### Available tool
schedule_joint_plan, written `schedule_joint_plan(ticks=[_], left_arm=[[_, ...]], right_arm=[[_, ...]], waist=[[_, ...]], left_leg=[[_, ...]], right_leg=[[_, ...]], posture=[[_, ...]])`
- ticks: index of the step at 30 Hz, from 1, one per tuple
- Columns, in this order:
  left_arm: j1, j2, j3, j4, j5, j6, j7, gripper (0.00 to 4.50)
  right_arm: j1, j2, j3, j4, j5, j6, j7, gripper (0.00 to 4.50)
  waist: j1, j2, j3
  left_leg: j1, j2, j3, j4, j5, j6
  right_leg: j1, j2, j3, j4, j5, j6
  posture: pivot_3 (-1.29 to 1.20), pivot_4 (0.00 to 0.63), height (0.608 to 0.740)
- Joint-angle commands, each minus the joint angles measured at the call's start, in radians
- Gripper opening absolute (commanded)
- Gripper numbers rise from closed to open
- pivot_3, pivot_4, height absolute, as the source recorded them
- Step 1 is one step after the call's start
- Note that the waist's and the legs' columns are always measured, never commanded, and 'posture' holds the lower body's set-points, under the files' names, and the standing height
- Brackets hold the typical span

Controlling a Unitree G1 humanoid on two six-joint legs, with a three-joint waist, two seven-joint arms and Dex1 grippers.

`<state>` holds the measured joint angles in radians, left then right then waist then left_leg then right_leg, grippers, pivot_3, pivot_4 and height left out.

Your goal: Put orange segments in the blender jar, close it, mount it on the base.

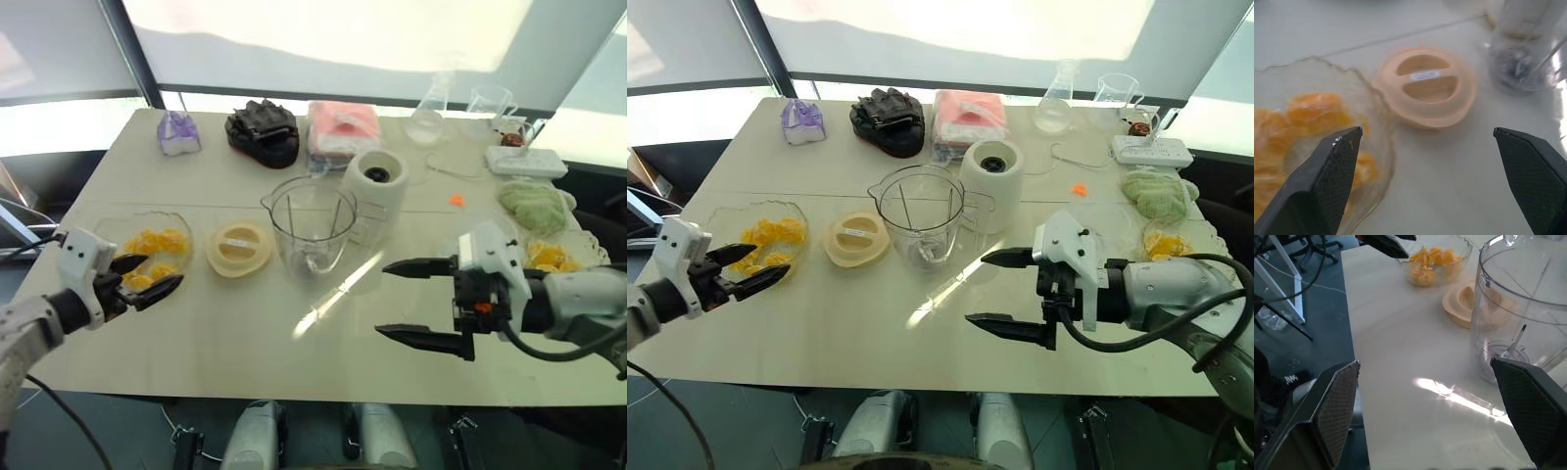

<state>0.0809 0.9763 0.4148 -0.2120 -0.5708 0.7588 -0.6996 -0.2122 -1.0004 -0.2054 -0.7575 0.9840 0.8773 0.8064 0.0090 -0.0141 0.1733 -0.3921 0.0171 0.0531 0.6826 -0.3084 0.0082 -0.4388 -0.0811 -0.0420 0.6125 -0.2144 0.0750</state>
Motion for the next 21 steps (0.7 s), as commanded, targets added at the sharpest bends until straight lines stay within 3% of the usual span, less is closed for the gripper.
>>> schedule_joint_plan(ticks=[1, 8, 15, 21], left_arm=[[-0.087, 0.017, -0.038, 0.133, 0.098, -0.065, 0.02, 4.48], [-0.38, 0.016, -0.257, 0.494, 0.352, -0.304, 0.025, 4.48], [-0.646, 0.029, -0.428, 0.897, 0.525, -0.608, -0.143, 4.48], [-0.864, -0.001, -0.509, 1.156, 0.631, -0.624, -0.204, 4.48]], right_arm=[[-0.038, 0.016, 0.017, 0.01, -0.016, -0.021, -0.023, 4.5], [-0.033, 0.067, 0.055, 0.001, -0.054, -0.038, -0.076, 4.5], [0.007, 0.097, 0.044, -0.023, -0.059, -0.042, -0.129, 4.5], [0.043, 0.131, 0.056, -0.047, -0.072, -0.057, -0.173, 4.5]], waist=[[0.003, 0.0, 0.0], [0.006, -0.003, 0.0], [0.001, -0.004, -0.001], [0.004, -0.005, -0.001]], left_leg=[[0.0, 0.0, 0.0, 0.0, 0.0, 0.0], [-0.002, -0.001, 0.001, 0.0, 0.0, 0.0], [-0.002, 0.0, 0.002, 0.0, 0.0, 0.0], [-0.002, 0.0, 0.002, 0.001, 0.0, 0.0]], right_leg=[[0.0, 0.0, 0.0, 0.0, 0.0, 0.0], [0.0, -0.002, 0.0, -0.001, 0.0, 0.001], [-0.001, -0.002, 0.0, 0.0, 0.001, 0.001], [-0.001, -0.001, -0.001, 0.002, 0.002, 0.003]], posture=[[0.0, 0.15, 0.74], [0.0, 0.15, 0.74], [0.0, 0.15, 0.74], [0.0, 0.15, 0.74]])
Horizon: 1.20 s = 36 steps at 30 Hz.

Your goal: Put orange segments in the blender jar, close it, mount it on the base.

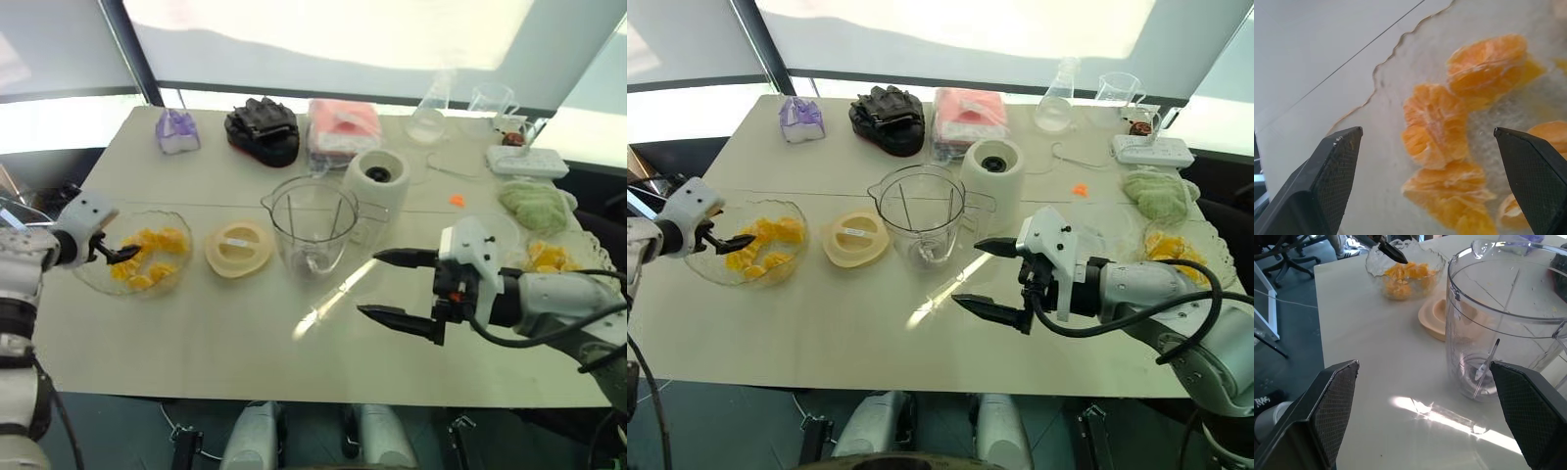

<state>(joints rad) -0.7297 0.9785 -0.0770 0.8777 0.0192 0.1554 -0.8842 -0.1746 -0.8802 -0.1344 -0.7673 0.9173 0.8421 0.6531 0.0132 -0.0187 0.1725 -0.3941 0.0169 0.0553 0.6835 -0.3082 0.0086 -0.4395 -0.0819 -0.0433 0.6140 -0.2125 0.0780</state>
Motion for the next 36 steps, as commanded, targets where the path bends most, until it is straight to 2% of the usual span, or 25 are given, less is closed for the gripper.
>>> schedule_joint_plan(ticks=[1, 8, 18, 29, 31, 33, 36], left_arm=[[-0.078, -0.015, -0.027, 0.09, 0.055, -0.025, -0.019, 4.48], [-0.169, -0.085, -0.05, 0.193, 0.109, 0.057, -0.008, 4.48], [-0.22, -0.133, -0.092, 0.265, 0.194, 0.09, 0.057, 4.48], [-0.261, -0.195, -0.086, 0.356, 0.206, 0.142, 0.118, 4.48], [-0.261, -0.2, -0.087, 0.367, 0.209, 0.143, 0.131, 3.96], [-0.257, -0.205, -0.088, 0.376, 0.211, 0.14, 0.147, 3.21], [-0.253, -0.212, -0.085, 0.386, 0.212, 0.139, 0.177, 3.21]], right_arm=[[0.013, 0.015, -0.015, -0.041, -0.008, -0.024, -0.027, 4.5], [0.033, 0.033, -0.019, -0.056, -0.006, -0.026, -0.065, 4.5], [0.034, 0.056, -0.003, -0.056, -0.006, -0.029, -0.099, 4.5], [0.036, 0.079, 0.005, -0.061, -0.014, -0.028, -0.126, 4.5], [0.035, 0.08, 0.005, -0.063, -0.014, -0.025, -0.132, 4.5], [0.037, 0.082, 0.004, -0.064, -0.012, -0.025, -0.139, 4.5], [0.042, 0.082, 0.0, -0.068, -0.01, -0.024, -0.149, 4.5]], waist=[[0.0, 0.0, 0.0], [-0.002, -0.003, 0.0], [0.001, -0.005, 0.0], [0.0, -0.008, -0.001], [0.0, -0.008, -0.001], [-0.001, -0.008, -0.001], [0.0, -0.008, -0.001]], left_leg=[[0.0, 0.0, 0.0, 0.0, 0.0, 0.0], [0.0, 0.0, 0.0, 0.001, 0.0, 0.0], [0.001, 0.0, -0.001, 0.001, 0.0, 0.0], [0.001, 0.0, -0.001, 0.001, 0.0, 0.0], [0.001, 0.0, -0.001, 0.001, 0.0, 0.0], [0.002, 0.0, -0.001, 0.001, 0.0, 0.0], [0.003, 0.0, -0.001, 0.001, 0.0, 0.0]], right_leg=[[0.0, 0.0, 0.0, 0.0, 0.0, 0.0], [0.001, 0.0, 0.0, 0.0, 0.001, 0.002], [0.001, 0.001, 0.0, 0.002, 0.001, 0.003], [0.002, 0.001, 0.0, 0.002, 0.002, 0.003], [0.002, 0.001, 0.0, 0.002, 0.002, 0.003], [0.002, 0.001, 0.0, 0.003, 0.002, 0.003], [0.003, 0.001, 0.0, 0.004, 0.002, 0.003]], posture=[[0.0, 0.15, 0.74], [0.0, 0.15, 0.74], [0.0, 0.15, 0.74], [0.0, 0.15, 0.74], [0.0, 0.15, 0.74], [0.0, 0.15, 0.74], [0.0, 0.15, 0.74]])
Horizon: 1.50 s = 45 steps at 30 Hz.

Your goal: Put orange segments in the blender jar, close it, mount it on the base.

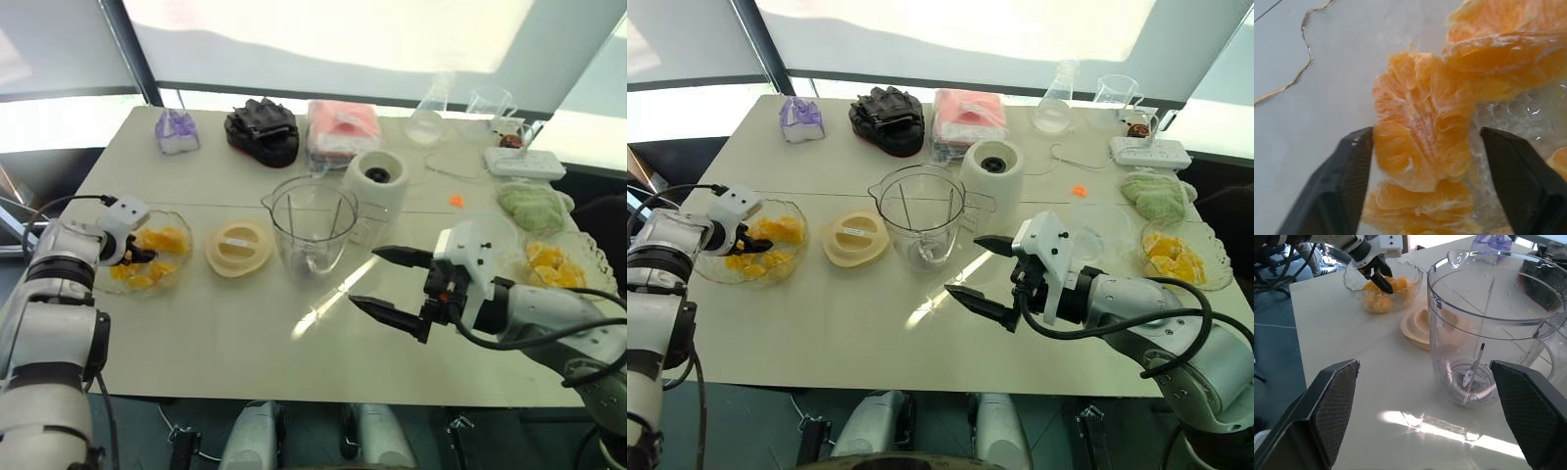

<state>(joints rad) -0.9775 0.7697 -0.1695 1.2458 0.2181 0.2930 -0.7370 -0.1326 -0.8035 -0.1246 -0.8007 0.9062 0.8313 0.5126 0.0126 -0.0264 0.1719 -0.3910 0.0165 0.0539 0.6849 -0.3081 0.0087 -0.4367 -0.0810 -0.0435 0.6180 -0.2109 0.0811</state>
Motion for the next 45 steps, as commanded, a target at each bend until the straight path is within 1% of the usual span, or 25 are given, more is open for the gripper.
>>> schedule_joint_plan(ticks=[1, 9, 12, 16, 17, 18, 26, 32, 36, 40, 42, 45], left_arm=[[-0.004, -0.006, 0.009, 0.021, 0.013, 0.002, 0.044, 3.21], [0.0, -0.02, 0.013, 0.026, 0.012, -0.004, 0.074, 3.21], [0.001, -0.024, 0.013, 0.024, 0.011, -0.005, 0.074, 2.36], [0.001, -0.027, 0.015, 0.025, 0.01, -0.004, 0.082, 0.5], [0.002, -0.027, 0.016, 0.025, 0.009, -0.004, 0.084, 0.19], [0.002, -0.026, 0.016, 0.026, 0.009, -0.003, 0.085, 0.02], [-0.013, -0.015, 0.023, 0.011, 0.001, -0.016, 0.082, 0.02], [-0.063, 0.052, 0.018, -0.077, 0.006, -0.006, 0.006, 0.02], [-0.07, 0.108, 0.03, -0.196, -0.011, 0.058, -0.071, 0.02], [-0.016, 0.161, 0.054, -0.354, -0.047, 0.136, -0.152, 0.02], [0.026, 0.186, 0.081, -0.434, -0.087, 0.172, -0.218, 0.02], [0.1, 0.217, 0.149, -0.57, -0.211, 0.179, -0.377, 0.02]], right_arm=[[0.003, 0.004, -0.012, -0.037, 0.003, -0.013, -0.012, 4.5], [0.01, -0.005, -0.023, -0.042, 0.013, -0.011, -0.018, 4.5], [0.01, -0.008, -0.023, -0.038, 0.009, -0.012, -0.015, 4.5], [0.004, -0.008, -0.018, -0.029, 0.0, -0.015, -0.011, 4.5], [0.003, -0.007, -0.018, -0.028, -0.001, -0.015, -0.011, 4.5], [0.003, -0.007, -0.018, -0.027, -0.002, -0.015, -0.011, 4.5], [0.008, -0.003, -0.012, -0.019, -0.015, -0.02, -0.008, 4.5], [0.027, -0.001, -0.021, -0.02, -0.025, -0.027, 0.001, 4.5], [0.032, 0.001, -0.019, -0.012, -0.032, -0.035, 0.014, 4.5], [0.021, 0.0, -0.012, 0.005, -0.038, -0.038, 0.032, 4.5], [0.015, 0.0, -0.009, 0.018, -0.044, -0.04, 0.045, 4.5], [0.01, -0.003, -0.008, 0.037, -0.052, -0.043, 0.064, 4.5]], waist=[[0.0, 0.0, 0.0], [-0.001, 0.0, 0.0], [-0.001, 0.0, 0.0], [0.0, 0.0, 0.0], [0.0, 0.0, 0.0], [0.0, 0.0, 0.0], [0.0, 0.0, 0.0], [0.0, -0.002, 0.001], [0.0, -0.003, 0.001], [0.0, -0.003, 0.001], [-0.003, -0.003, 0.001], [-0.003, -0.003, 0.001]], left_leg=[[0.0, 0.0, 0.0, 0.0, 0.0, 0.0], [0.002, 0.0, 0.0, 0.001, 0.0, 0.0], [0.002, 0.0, 0.0, 0.001, 0.0, 0.0], [0.001, 0.0, 0.0, 0.001, 0.0, 0.0], [0.001, 0.0, 0.0, 0.001, 0.0, 0.0], [0.001, 0.0, 0.0, 0.001, 0.0, 0.0], [0.002, 0.0, -0.001, 0.001, 0.0, 0.0], [0.0, 0.0, -0.001, 0.001, 0.0, 0.0], [0.0, 0.0, -0.001, 0.001, 0.0, 0.0], [0.0, 0.0, -0.001, 0.001, 0.0, 0.0], [0.0, 0.0, -0.001, 0.001, 0.0, 0.0], [0.0, 0.0, -0.001, 0.001, 0.0, 0.0]], right_leg=[[0.0, 0.0, 0.0, 0.0, 0.0, 0.0], [0.002, 0.0, 0.0, 0.001, 0.0, 0.0], [0.002, 0.0, 0.0, 0.001, 0.0, 0.0], [0.002, 0.0, 0.0, 0.001, 0.0, 0.0], [0.002, 0.0, 0.0, 0.001, 0.0, 0.0], [0.002, 0.0, 0.0, 0.001, 0.0, 0.0], [0.002, 0.0, 0.0, 0.001, 0.0, 0.0], [0.002, 0.0, -0.001, 0.0, 0.0, 0.0], [0.002, 0.0, -0.001, 0.0, 0.0, 0.0], [0.002, -0.001, -0.001, -0.001, 0.0, 0.0], [0.002, 0.0, -0.001, -0.001, 0.0, 0.0], [0.001, 0.0, -0.001, 0.0, 0.0, 0.0]], posture=[[0.0, 0.15, 0.74], [0.0, 0.15, 0.74], [0.0, 0.15, 0.74], [0.0, 0.15, 0.74], [0.0, 0.15, 0.74], [0.0, 0.15, 0.74], [0.0, 0.15, 0.74], [0.0, 0.15, 0.74], [0.0, 0.15, 0.74], [0.0, 0.15, 0.74], [0.0, 0.15, 0.74], [0.0, 0.15, 0.74]])
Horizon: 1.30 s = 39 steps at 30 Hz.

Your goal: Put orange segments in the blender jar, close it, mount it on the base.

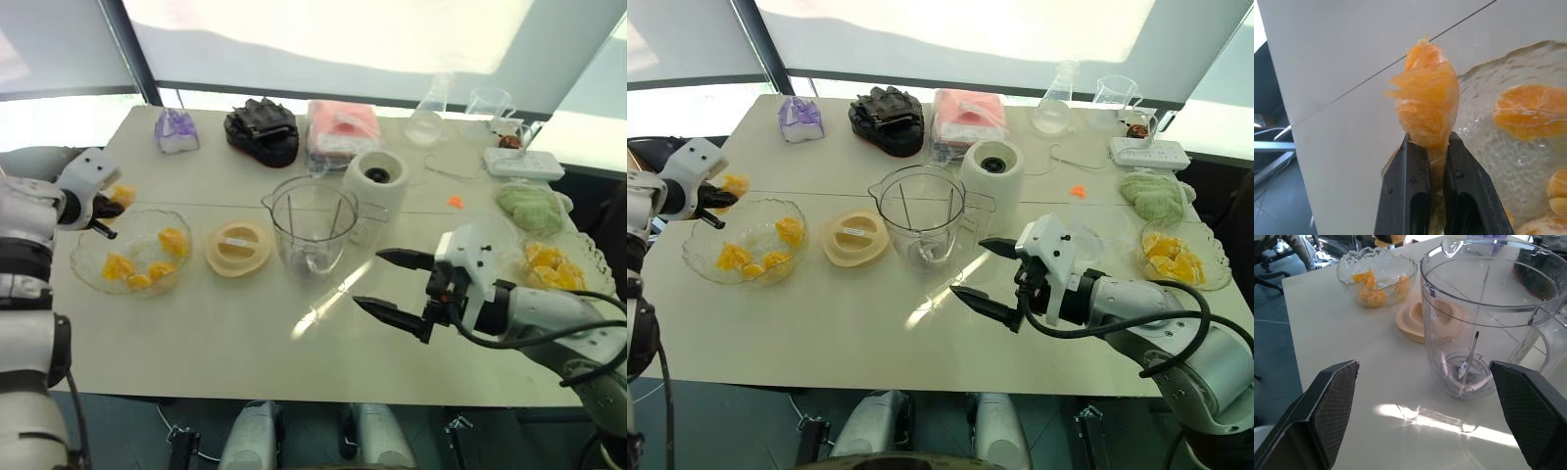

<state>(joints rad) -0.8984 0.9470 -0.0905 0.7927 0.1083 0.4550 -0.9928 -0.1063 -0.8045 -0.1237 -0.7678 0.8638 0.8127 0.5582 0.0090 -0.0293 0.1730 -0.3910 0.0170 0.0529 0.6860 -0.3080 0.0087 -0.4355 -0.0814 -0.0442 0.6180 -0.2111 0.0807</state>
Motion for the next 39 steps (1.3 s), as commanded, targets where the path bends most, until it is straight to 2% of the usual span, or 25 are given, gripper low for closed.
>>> schedule_joint_plan(ticks=[1, 4, 6, 9, 12, 18, 22, 26, 32, 35, 39], left_arm=[[0.039, 0.05, 0.1, -0.164, -0.151, 0.006, -0.177, 0.02], [0.066, 0.076, 0.171, -0.277, -0.283, 0.001, -0.332, 0.02], [0.047, 0.085, 0.179, -0.3, -0.322, 0.029, -0.382, 0.02], [-0.081, 0.049, 0.174, -0.283, -0.386, 0.122, -0.419, 0.02], [-0.206, -0.017, 0.125, -0.284, -0.432, 0.204, -0.492, 0.02], [-0.376, -0.193, 0.026, -0.229, -0.409, 0.165, -0.534, 0.02], [-0.459, -0.345, -0.064, -0.115, -0.325, 0.019, -0.504, 0.02], [-0.518, -0.472, -0.105, 0.034, -0.258, -0.098, -0.448, 0.02], [-0.501, -0.563, -0.17, 0.169, -0.154, -0.222, -0.423, 0.02], [-0.499, -0.579, -0.174, 0.214, -0.124, -0.231, -0.411, 1.14], [-0.495, -0.576, -0.158, 0.211, -0.122, -0.209, -0.451, 3.08]], right_arm=[[-0.02, -0.006, -0.025, 0.013, 0.006, -0.02, 0.025, 4.5], [-0.029, -0.036, -0.1, 0.034, 0.065, 0.003, 0.053, 4.5], [-0.025, -0.068, -0.136, 0.039, 0.087, 0.018, 0.074, 4.5], [-0.015, -0.11, -0.183, 0.041, 0.095, 0.023, 0.091, 4.5], [-0.028, -0.1, -0.211, 0.042, 0.106, 0.016, 0.059, 4.5], [-0.02, -0.061, -0.196, 0.026, 0.093, 0.009, -0.001, 4.5], [0.0, -0.03, -0.189, 0.009, 0.069, -0.003, -0.05, 4.5], [0.021, -0.009, -0.186, -0.02, 0.071, -0.003, -0.086, 4.5], [0.039, 0.002, -0.183, -0.036, 0.055, -0.009, -0.115, 4.5], [0.04, 0.004, -0.178, -0.037, 0.048, -0.011, -0.123, 4.5], [0.047, 0.006, -0.174, -0.036, 0.04, -0.015, -0.125, 4.5]], waist=[[0.002, 0.0, 0.0], [0.005, 0.0, 0.0], [0.006, 0.0, 0.0], [0.007, -0.001, 0.0], [0.008, -0.001, 0.0], [0.001, -0.001, 0.0], [0.007, -0.001, 0.0], [0.002, 0.0, 0.001], [0.004, 0.0, 0.001], [0.003, 0.0, 0.001], [0.004, 0.0, 0.001]], left_leg=[[0.0, 0.0, 0.0, 0.0, 0.0, 0.0], [0.0, 0.0, -0.001, 0.0, 0.0, 0.0], [-0.001, 0.0, -0.001, 0.001, 0.0, 0.0], [0.0, -0.001, -0.001, 0.001, 0.0, 0.0], [0.0, -0.002, -0.001, 0.003, 0.0, 0.0], [0.0, -0.002, -0.002, 0.007, 0.0, 0.0], [0.0, -0.002, -0.002, 0.007, 0.0, 0.0], [-0.001, -0.003, -0.002, 0.007, 0.0, 0.0], [-0.001, -0.002, -0.002, 0.007, -0.001, 0.002], [-0.001, -0.002, -0.003, 0.007, -0.001, 0.002], [-0.002, -0.002, -0.003, 0.007, -0.001, 0.002]], right_leg=[[0.0, 0.0, 0.0, 0.0, 0.0, 0.0], [0.0, 0.0, 0.0, 0.0, -0.001, -0.002], [0.0, 0.0, 0.0, 0.0, -0.001, -0.002], [0.002, 0.0, 0.0, -0.001, -0.001, -0.002], [0.004, 0.001, -0.001, -0.001, -0.001, -0.001], [0.005, 0.001, 0.0, -0.001, -0.001, -0.001], [0.004, 0.002, 0.0, 0.0, -0.001, 0.0], [0.004, 0.002, 0.001, 0.0, -0.001, 0.0], [0.003, 0.003, 0.001, 0.0, 0.0, 0.0], [0.003, 0.003, 0.001, 0.0, 0.0, 0.0], [0.003, 0.002, 0.001, 0.0, 0.0, 0.0]], posture=[[0.0, 0.15, 0.74], [0.0, 0.15, 0.74], [0.0, 0.15, 0.74], [0.0, 0.15, 0.74], [0.0, 0.15, 0.74], [0.0, 0.15, 0.74], [0.0, 0.15, 0.74], [0.0, 0.15, 0.74], [0.0, 0.15, 0.74], [0.0, 0.15, 0.74], [0.0, 0.15, 0.74]])
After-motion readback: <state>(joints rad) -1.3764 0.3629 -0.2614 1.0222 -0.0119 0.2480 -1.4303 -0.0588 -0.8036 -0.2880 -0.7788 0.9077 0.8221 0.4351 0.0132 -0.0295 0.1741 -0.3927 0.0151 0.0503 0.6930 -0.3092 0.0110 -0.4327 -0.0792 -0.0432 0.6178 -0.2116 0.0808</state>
